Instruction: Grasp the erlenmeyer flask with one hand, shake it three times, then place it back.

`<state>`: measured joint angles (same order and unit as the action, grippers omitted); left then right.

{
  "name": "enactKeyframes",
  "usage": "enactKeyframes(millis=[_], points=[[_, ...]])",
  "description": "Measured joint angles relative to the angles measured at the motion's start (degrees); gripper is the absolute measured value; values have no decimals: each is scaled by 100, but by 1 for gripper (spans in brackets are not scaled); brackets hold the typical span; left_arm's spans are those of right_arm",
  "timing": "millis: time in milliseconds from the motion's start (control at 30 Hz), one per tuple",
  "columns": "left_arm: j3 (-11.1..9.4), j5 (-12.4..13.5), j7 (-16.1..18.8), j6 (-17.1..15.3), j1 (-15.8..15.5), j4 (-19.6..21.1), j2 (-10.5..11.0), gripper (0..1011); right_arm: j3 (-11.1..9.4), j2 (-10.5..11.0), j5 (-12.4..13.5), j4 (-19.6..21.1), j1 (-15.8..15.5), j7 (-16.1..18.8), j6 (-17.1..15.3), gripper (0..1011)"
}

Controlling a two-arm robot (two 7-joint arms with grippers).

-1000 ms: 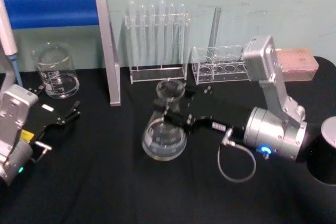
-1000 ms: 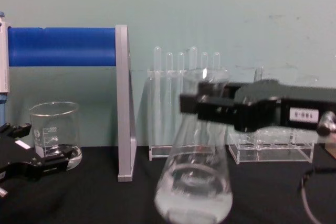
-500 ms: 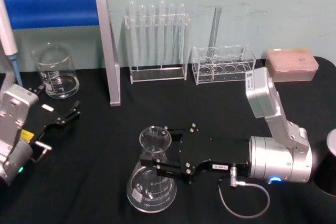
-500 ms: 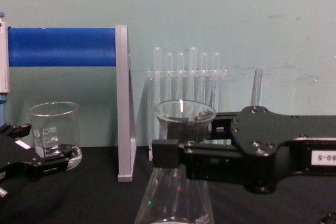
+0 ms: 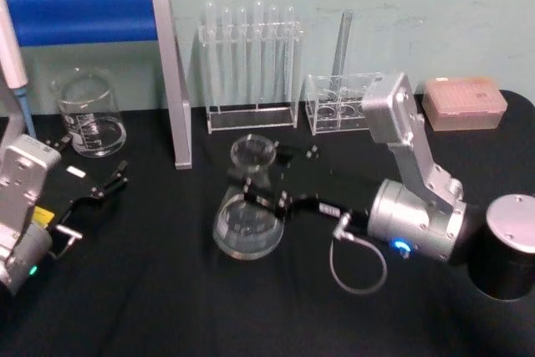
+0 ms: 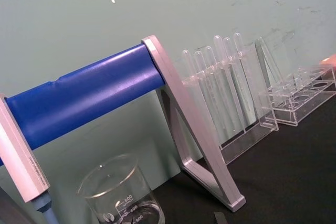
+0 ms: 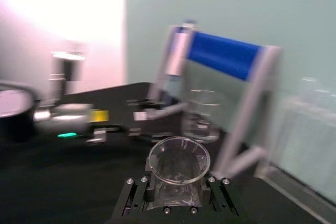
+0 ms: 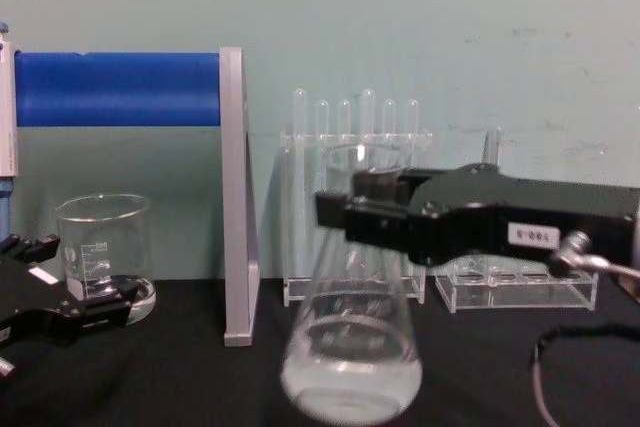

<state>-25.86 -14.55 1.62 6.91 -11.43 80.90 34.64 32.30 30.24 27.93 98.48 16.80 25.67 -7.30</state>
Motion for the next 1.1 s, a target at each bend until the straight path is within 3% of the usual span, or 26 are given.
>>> enactKeyframes(millis=[400, 633, 867, 1100], points=[[0, 0, 0, 0, 0, 0, 0, 1001, -495, -837, -682, -549, 27, -1817, -315, 456], [0, 0, 0, 0, 0, 0, 0, 1001, -767, -1172, -904, -797, 65, -2473, -478, 456], [0, 0, 0, 0, 0, 0, 0, 1001, -865, -1281, -988, -852, 70, -2557, -540, 456], [0, 0, 0, 0, 0, 0, 0, 1001, -887, -1237, -936, -674, -38, -2153, -552, 456]])
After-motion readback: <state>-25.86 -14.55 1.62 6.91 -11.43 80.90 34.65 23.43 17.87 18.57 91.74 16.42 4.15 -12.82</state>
